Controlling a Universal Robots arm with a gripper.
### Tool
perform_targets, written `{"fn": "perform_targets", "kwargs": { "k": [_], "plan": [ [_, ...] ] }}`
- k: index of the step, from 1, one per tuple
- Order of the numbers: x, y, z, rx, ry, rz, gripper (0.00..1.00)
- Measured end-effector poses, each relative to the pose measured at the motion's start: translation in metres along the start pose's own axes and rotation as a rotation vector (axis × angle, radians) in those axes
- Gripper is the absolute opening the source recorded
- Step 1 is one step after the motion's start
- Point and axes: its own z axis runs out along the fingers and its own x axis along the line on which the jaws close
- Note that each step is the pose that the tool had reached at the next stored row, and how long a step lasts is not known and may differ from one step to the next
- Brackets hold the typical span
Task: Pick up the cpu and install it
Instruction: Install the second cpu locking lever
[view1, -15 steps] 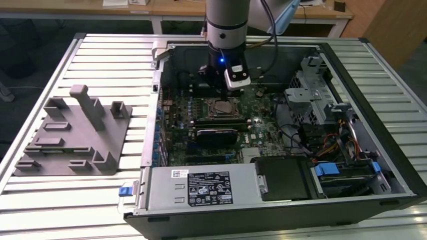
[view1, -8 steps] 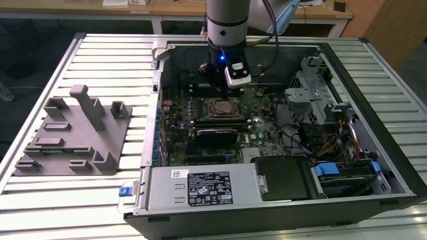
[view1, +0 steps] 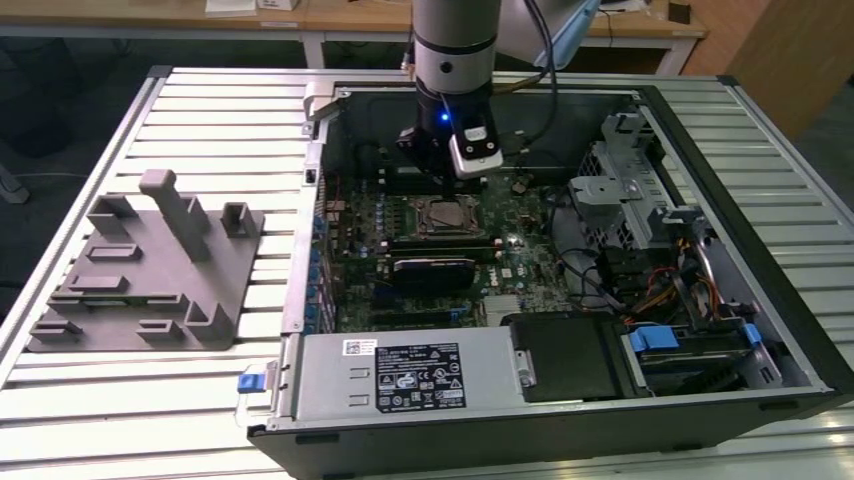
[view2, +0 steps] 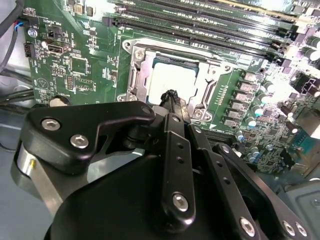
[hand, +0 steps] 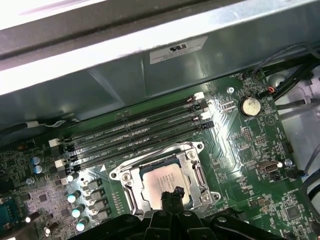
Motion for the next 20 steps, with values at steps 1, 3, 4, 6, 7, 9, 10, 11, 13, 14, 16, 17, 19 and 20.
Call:
{"fn": "perform_targets", "kwargs": {
  "k": [1,3,4,6,7,9,10,11,13,14,16,17,19,20],
  "plan": [
    [-0.0002,-0.0005,0.0000,0.0001,0.0000,0.000,0.11],
    [-0.0006,-0.0017,-0.0001,0.0004,-0.0001,0.000,0.11],
    [-0.0008,-0.0022,-0.0001,0.0007,-0.0003,0.000,0.11],
    [-0.0015,-0.0036,-0.0001,0.0016,-0.0006,0.000,0.11],
    [-0.0018,-0.0043,-0.0002,0.0023,-0.0008,0.000,0.11],
    [-0.0026,-0.0063,-0.0002,0.0037,-0.0013,0.000,0.11],
    [-0.0029,-0.0072,-0.0002,0.0044,-0.0015,0.000,0.11],
    [-0.0034,-0.0083,-0.0003,0.0055,-0.0019,0.000,0.11],
    [-0.0041,-0.0104,-0.0003,0.0074,-0.0025,-0.001,0.11],
    [-0.0045,-0.0115,-0.0004,0.0086,-0.0030,-0.001,0.11],
    [-0.0053,-0.0138,-0.0005,0.0107,-0.0037,-0.001,0.11],
    [-0.0058,-0.0150,-0.0006,0.0119,-0.0040,-0.001,0.11],
    [-0.0066,-0.0172,-0.0006,0.0139,-0.0047,-0.001,0.11],
    [-0.0070,-0.0184,-0.0006,0.0149,-0.0051,-0.001,0.11]
  ]
}}
